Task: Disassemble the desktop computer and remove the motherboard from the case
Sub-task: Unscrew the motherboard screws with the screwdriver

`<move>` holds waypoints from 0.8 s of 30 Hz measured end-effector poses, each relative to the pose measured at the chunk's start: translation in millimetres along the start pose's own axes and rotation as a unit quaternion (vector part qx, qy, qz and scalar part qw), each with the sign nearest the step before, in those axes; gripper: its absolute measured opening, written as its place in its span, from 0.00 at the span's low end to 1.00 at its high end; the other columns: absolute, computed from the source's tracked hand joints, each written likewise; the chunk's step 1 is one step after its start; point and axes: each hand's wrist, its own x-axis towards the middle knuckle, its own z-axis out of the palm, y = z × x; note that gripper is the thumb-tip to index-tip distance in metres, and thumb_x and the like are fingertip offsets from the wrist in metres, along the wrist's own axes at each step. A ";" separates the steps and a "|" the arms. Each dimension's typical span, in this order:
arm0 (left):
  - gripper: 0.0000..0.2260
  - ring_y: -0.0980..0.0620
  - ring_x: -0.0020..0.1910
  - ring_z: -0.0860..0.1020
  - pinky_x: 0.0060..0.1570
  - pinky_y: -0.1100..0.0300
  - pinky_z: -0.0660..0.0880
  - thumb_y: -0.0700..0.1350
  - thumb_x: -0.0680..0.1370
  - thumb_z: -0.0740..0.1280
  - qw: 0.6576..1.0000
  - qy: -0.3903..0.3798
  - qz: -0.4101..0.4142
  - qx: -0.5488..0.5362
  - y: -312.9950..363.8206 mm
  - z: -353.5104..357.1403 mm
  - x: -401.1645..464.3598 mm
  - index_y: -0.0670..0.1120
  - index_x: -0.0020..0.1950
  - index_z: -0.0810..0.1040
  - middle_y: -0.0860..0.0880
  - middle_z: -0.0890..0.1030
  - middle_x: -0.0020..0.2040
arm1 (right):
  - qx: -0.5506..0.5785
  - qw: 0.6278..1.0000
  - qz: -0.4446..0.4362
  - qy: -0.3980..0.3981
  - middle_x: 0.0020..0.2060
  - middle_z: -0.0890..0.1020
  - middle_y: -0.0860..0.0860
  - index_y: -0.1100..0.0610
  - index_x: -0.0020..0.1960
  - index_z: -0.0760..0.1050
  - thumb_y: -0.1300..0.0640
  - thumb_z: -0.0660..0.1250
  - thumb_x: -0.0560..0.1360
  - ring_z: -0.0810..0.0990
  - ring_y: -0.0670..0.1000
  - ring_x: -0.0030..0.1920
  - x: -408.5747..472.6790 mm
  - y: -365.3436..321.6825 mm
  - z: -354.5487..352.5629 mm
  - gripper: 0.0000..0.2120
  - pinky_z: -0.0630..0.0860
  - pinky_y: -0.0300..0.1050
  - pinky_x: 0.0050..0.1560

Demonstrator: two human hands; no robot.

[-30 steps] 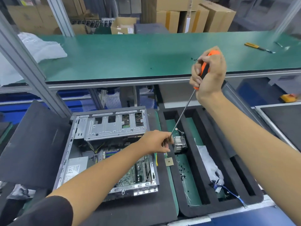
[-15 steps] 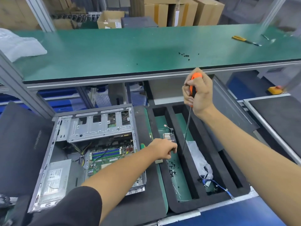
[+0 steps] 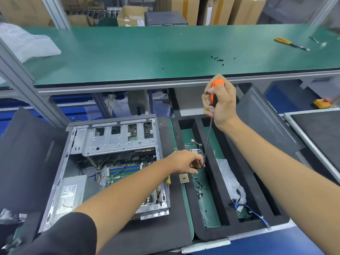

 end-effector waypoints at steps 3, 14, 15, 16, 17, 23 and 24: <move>0.15 0.64 0.54 0.80 0.54 0.60 0.77 0.53 0.72 0.78 0.998 -0.019 0.027 -0.059 -3.6 -22.7 -21.6 0.59 0.57 0.81 0.60 0.84 0.53 | 0.029 1.000 -0.005 -0.007 0.23 0.67 0.53 0.58 0.39 0.67 0.66 0.58 0.73 0.56 0.49 0.21 8.9 -4.6 25.6 0.06 0.58 0.35 0.24; 0.04 0.58 0.46 0.83 0.51 0.48 0.79 0.49 0.79 0.71 0.994 0.050 -0.016 -0.098 -60.5 -54.0 -127.3 0.51 0.50 0.83 0.58 0.85 0.45 | 0.089 0.992 0.023 -0.090 0.25 0.65 0.55 0.58 0.39 0.66 0.64 0.60 0.74 0.56 0.50 0.22 22.3 4.7 149.7 0.06 0.57 0.36 0.25; 0.04 0.59 0.46 0.82 0.51 0.48 0.79 0.50 0.79 0.71 0.994 0.056 -0.016 -0.096 -65.5 -52.1 -137.2 0.52 0.50 0.83 0.59 0.85 0.46 | 0.093 0.991 0.029 -0.096 0.25 0.65 0.55 0.58 0.39 0.66 0.64 0.60 0.74 0.56 0.50 0.22 21.4 8.2 158.5 0.06 0.57 0.36 0.26; 0.04 0.61 0.46 0.82 0.50 0.50 0.79 0.52 0.78 0.71 0.993 0.061 -0.019 -0.096 -69.7 -49.5 -146.4 0.54 0.50 0.82 0.61 0.85 0.46 | 0.096 0.989 0.035 -0.102 0.25 0.65 0.55 0.57 0.39 0.67 0.64 0.59 0.74 0.56 0.50 0.22 19.7 13.0 166.1 0.07 0.57 0.36 0.25; 0.04 0.62 0.45 0.81 0.49 0.52 0.79 0.53 0.77 0.72 0.993 0.065 -0.026 -0.095 -73.2 -46.3 -153.6 0.56 0.51 0.81 0.62 0.84 0.46 | 0.095 0.989 0.042 -0.110 0.25 0.66 0.55 0.57 0.38 0.67 0.65 0.59 0.75 0.56 0.50 0.22 17.2 18.5 172.1 0.08 0.58 0.36 0.25; 0.04 0.64 0.44 0.78 0.44 0.61 0.73 0.52 0.80 0.69 0.996 -0.001 -0.043 -0.081 -85.7 -12.5 -167.8 0.59 0.51 0.75 0.61 0.83 0.47 | 0.060 0.982 0.083 -0.158 0.26 0.68 0.55 0.56 0.40 0.70 0.65 0.60 0.76 0.59 0.51 0.22 -14.4 63.8 180.5 0.08 0.61 0.37 0.26; 0.02 0.65 0.45 0.78 0.44 0.62 0.72 0.52 0.80 0.68 0.996 -0.013 -0.042 -0.078 -86.6 -5.9 -167.0 0.60 0.51 0.76 0.61 0.83 0.48 | 0.052 0.981 0.091 -0.163 0.26 0.68 0.56 0.57 0.40 0.69 0.64 0.60 0.75 0.59 0.51 0.22 -20.6 70.9 178.8 0.06 0.61 0.38 0.26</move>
